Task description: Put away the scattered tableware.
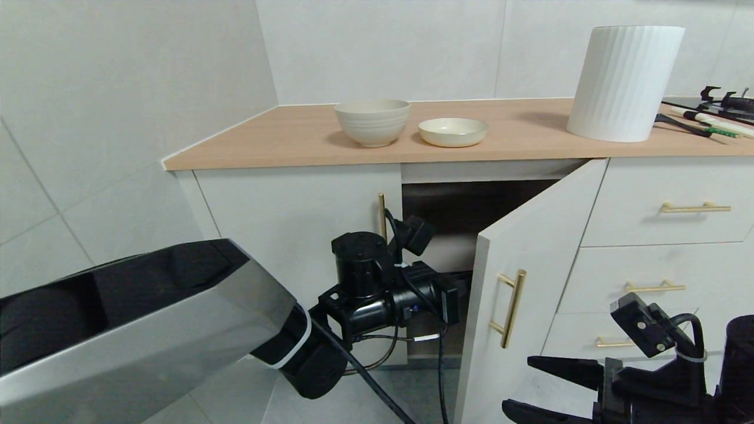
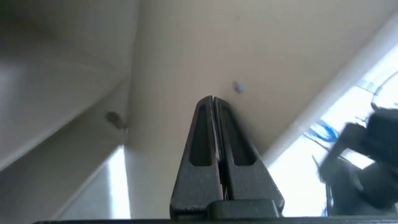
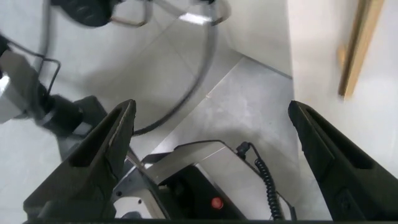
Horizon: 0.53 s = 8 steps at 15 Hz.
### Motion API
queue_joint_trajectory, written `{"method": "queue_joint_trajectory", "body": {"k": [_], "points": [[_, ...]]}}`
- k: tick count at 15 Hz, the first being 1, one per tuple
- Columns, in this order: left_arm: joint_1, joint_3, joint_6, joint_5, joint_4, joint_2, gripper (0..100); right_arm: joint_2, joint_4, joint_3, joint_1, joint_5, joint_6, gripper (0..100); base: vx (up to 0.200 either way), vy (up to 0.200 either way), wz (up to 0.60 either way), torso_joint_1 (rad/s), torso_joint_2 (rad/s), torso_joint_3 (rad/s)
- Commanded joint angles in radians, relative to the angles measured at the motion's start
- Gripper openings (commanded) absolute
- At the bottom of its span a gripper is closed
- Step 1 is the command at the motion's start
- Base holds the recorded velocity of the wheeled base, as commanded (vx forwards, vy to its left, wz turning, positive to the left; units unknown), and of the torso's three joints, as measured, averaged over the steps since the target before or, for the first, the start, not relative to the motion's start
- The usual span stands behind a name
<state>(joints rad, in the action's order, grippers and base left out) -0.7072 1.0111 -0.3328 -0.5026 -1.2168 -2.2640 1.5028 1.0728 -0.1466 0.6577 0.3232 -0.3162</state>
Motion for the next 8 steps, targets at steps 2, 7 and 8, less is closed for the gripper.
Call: {"method": "queue_joint_trajectory", "body": {"k": [2,7,8], "points": [[-0.026,0.052,0.0,0.085,0.0,-0.066,0,-0.001,0.001,0.005,0.019,-0.001,0.0,100,0.0,0.0,0.0,0.0,0.0,0.0],[-0.238,-0.195,-0.054,-0.142,-0.267,0.058,0,-0.134,0.001,0.03,0.183,0.007,-0.007,100,0.0,0.0,0.0,0.0,0.0,0.0],[-0.252,-0.232,-0.077,-0.198,-0.291,0.077,0,-0.15,-0.001,0.03,0.2,0.007,-0.007,100,0.0,0.0,0.0,0.0,0.0,0.0]]}}
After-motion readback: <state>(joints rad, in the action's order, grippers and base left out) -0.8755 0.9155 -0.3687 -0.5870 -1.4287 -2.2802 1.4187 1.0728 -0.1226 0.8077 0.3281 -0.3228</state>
